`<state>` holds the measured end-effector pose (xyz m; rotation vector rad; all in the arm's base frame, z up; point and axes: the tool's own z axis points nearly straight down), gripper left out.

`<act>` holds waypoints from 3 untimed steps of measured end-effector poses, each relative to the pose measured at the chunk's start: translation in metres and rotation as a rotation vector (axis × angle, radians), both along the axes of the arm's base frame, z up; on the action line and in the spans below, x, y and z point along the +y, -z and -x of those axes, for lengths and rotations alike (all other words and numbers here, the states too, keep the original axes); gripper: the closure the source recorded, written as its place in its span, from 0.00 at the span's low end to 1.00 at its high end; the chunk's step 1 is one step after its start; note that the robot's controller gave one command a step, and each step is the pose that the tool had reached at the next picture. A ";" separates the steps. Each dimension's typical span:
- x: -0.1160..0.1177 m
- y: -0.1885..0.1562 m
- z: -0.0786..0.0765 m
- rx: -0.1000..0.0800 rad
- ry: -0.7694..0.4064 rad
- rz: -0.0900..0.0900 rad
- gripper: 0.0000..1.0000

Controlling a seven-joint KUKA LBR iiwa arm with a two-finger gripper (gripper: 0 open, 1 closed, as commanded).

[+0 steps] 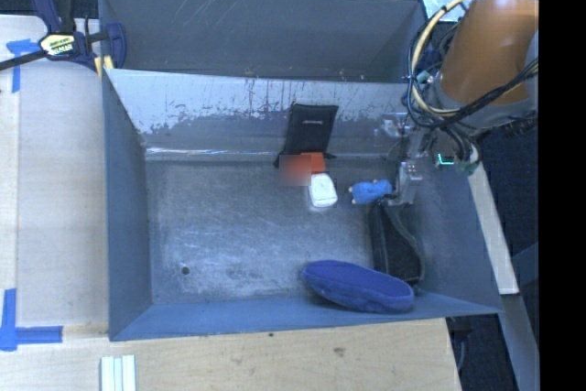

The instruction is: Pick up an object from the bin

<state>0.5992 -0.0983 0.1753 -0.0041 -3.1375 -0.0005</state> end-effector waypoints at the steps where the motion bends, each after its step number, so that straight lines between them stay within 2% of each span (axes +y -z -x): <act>1: 0.008 0.091 0.020 -0.012 -0.086 -0.005 0.00; 2: 0.008 0.091 0.018 -0.021 -0.090 -0.003 1.00; 3: -0.021 0.002 0.029 -0.021 -0.076 0.003 1.00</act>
Offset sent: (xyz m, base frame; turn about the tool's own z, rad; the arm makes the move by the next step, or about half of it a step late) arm -0.0250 0.0046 -0.1037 -0.0872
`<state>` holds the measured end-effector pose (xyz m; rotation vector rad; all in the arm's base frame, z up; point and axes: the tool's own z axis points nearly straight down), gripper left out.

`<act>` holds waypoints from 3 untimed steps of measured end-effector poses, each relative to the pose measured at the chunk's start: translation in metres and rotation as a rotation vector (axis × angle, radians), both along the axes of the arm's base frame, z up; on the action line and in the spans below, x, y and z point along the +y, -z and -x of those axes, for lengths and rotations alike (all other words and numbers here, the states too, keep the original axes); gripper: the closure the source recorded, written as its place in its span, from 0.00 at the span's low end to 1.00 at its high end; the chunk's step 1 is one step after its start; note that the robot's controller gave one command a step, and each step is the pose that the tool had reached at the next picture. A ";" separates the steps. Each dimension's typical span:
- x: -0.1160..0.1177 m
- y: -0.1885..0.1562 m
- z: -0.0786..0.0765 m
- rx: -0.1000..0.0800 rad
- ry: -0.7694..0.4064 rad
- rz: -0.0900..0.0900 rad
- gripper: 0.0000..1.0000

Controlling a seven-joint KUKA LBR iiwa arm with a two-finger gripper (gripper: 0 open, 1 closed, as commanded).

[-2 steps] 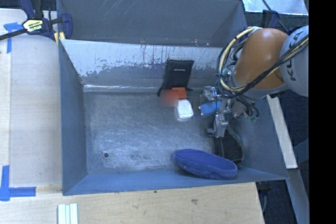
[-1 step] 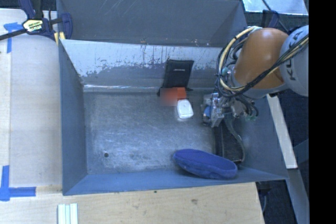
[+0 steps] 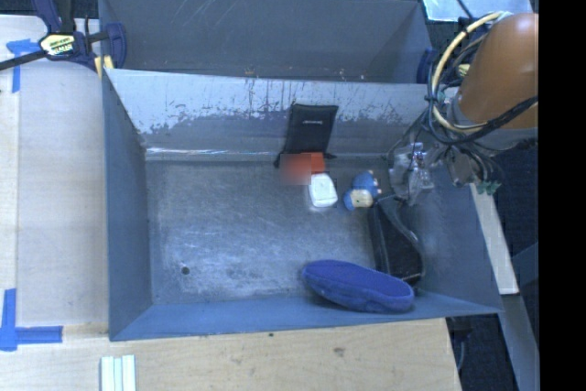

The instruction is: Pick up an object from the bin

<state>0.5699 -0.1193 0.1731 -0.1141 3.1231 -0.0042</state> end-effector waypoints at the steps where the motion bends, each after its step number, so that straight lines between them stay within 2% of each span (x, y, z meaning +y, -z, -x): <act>1: 0.000 0.006 0.003 0.011 -0.001 -0.002 0.00; 2: 0.017 0.086 -0.030 -0.002 0.075 -0.002 0.00; 3: 0.019 0.086 -0.034 -0.019 0.073 -0.004 1.00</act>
Offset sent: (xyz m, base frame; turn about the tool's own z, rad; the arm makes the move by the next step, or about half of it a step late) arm 0.0000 0.0000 0.0000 0.0000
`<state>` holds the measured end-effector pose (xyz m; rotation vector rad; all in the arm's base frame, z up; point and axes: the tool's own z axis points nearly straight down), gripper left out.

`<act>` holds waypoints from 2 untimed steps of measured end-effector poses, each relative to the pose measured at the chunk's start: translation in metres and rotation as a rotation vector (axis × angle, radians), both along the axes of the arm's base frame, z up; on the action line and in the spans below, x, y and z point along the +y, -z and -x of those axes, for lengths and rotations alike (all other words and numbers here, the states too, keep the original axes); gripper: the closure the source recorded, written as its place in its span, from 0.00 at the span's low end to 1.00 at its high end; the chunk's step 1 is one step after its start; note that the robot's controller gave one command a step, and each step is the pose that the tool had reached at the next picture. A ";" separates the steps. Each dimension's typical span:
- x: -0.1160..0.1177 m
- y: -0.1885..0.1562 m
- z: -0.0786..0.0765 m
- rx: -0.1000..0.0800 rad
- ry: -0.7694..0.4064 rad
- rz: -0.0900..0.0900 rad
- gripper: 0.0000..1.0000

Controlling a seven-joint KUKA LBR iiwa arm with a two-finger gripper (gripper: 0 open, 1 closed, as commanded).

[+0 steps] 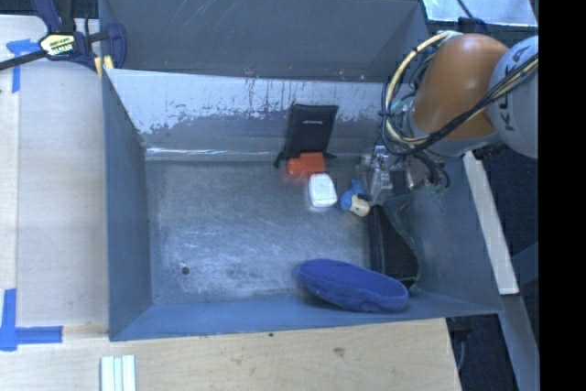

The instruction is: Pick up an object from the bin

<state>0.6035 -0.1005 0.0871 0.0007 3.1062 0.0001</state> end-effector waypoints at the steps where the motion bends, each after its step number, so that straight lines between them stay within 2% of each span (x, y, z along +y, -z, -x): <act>1: 0.002 0.003 0.002 0.009 0.000 -0.005 0.00; 2: 0.001 0.002 0.003 0.013 0.000 -0.003 1.00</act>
Offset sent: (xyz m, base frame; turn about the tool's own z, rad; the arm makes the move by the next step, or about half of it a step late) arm 0.0000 0.0000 0.0000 0.0000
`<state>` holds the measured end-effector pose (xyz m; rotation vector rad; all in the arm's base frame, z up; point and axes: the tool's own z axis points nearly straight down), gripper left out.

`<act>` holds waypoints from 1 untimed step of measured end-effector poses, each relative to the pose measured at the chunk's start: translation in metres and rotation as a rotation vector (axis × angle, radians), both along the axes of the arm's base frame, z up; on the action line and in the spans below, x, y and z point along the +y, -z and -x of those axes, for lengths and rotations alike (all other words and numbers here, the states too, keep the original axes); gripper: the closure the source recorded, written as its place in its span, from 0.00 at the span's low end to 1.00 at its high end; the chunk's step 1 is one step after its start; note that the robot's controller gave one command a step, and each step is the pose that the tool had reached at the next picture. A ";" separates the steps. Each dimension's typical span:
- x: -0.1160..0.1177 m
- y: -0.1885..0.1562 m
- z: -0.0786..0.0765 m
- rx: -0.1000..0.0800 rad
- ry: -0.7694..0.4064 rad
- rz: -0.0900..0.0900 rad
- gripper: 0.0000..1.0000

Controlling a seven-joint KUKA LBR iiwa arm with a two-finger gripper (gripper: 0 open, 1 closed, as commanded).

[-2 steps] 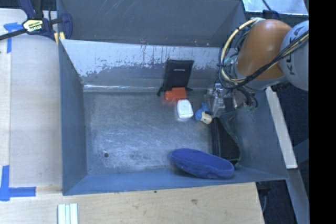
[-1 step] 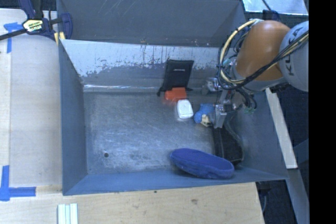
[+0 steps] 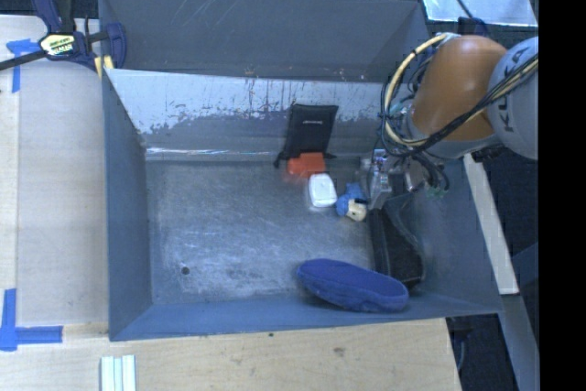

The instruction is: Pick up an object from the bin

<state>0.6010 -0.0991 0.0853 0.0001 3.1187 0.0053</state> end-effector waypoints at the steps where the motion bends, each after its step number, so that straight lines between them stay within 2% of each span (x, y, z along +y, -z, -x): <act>1: 0.001 0.002 0.001 0.001 0.000 -0.002 0.00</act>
Offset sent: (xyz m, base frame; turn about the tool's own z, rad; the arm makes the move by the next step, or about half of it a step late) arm 0.0000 0.0000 0.0000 0.0000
